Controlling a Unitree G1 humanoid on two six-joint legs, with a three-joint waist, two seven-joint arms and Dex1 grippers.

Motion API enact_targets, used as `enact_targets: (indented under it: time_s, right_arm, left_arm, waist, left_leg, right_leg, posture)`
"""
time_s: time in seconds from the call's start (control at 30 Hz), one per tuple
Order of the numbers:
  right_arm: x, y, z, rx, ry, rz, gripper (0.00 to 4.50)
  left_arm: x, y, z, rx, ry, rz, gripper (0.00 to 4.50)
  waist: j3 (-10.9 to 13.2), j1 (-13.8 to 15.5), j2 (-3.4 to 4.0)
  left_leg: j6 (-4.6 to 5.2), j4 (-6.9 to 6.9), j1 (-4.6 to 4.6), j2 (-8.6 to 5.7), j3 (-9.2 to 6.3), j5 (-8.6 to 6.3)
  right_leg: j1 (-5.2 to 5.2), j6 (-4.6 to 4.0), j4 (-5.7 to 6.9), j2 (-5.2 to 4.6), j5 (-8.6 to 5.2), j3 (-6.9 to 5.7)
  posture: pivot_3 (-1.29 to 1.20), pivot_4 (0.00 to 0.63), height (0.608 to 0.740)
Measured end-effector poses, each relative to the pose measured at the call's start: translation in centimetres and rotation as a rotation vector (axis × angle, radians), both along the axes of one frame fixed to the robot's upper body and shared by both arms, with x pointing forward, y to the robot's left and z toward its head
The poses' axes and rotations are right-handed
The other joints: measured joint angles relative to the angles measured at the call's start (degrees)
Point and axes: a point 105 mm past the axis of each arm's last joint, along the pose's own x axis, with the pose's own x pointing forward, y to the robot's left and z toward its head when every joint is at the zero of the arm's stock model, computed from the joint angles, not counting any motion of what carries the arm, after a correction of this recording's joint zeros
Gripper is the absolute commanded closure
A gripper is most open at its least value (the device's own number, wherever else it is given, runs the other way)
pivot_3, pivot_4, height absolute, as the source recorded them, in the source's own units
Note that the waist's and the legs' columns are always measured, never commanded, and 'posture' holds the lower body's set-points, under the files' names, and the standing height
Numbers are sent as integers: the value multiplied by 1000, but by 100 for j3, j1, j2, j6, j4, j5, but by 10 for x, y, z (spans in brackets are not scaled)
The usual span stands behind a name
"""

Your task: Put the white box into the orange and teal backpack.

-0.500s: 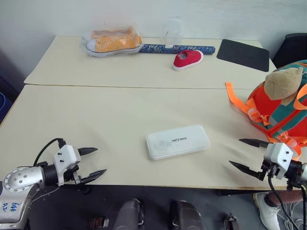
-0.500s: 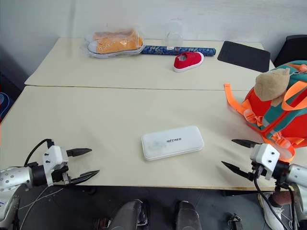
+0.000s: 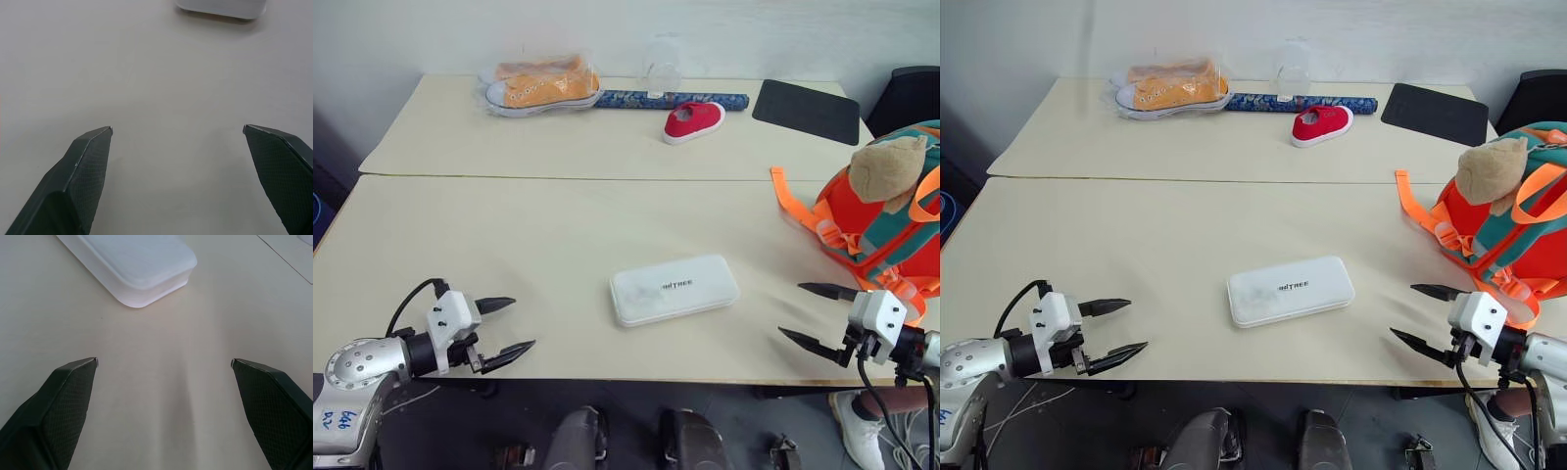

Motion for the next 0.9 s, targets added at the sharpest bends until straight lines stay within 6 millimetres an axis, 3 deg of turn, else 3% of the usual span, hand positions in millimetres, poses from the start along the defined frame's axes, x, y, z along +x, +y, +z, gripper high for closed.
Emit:
enact_targets:
  time_s: [0.03,0.13,0.23,0.43,0.5,0.6,0.67,0.9]
  right_arm:
    - [4,2,3,16,-9,-9,23]
    - [18,14,13,44,-38,-6,0]
    - [30,21,19,32,-60,-9,616]
    - [46,26,8,-21,-39,-10,2781]
    - [47,26,3,-26,-27,-13,3009]
    - [65,35,-12,-59,-25,-16,4100]
    - [66,37,-18,-62,-14,-9,4463]
    - [73,53,-18,-68,-29,34,4463]
  left_arm:
    - [0,-3,2,-12,0,-6,0]
    - [-1,-18,5,-34,-1,-50,598]
    - [2,-37,5,-49,-12,-102,1491]
    - [11,-58,2,-14,-26,-162,3485]
    - [12,-61,0,-8,-23,-172,3724]
    - [20,-82,1,-18,-43,-214,4500]
    - [18,-85,-4,-20,-13,-224,4500]
    - [35,-111,-1,-31,-33,-268,4500]
  waist:
    - [0,-3,0]
    - [-1,-1,4]
    - [0,12,5]
    - [0,15,5]
    - [0,7,6]
    - [0,-16,5]
    - [0,-11,6]
    - [-1,0,4]
  left_leg:
    - [0,1,0,0,0,0]
    - [-1,2,0,0,0,1]
    - [-3,2,-1,0,-1,2]
    - [-2,4,-2,-1,2,3]
    - [0,3,-3,-1,2,4]
    - [0,18,2,-1,5,8]
    - [0,14,1,-1,5,12]
    - [0,22,2,0,1,14]
  right_leg:
    - [0,0,1,0,0,0]
    - [0,0,3,0,0,1]
    - [0,0,2,1,0,-3]
    - [2,0,2,4,0,-6]
    - [2,0,2,6,0,-8]
    - [5,2,21,8,1,-5]
    - [2,2,22,10,1,-6]
    - [7,2,27,11,1,-8]
  posture:
    - [0,150,740]
    - [0,150,740]
    - [0,150,740]
    - [0,150,740]
    - [0,150,740]
    - [0,150,740]
    - [0,150,740]
    - [0,150,740]
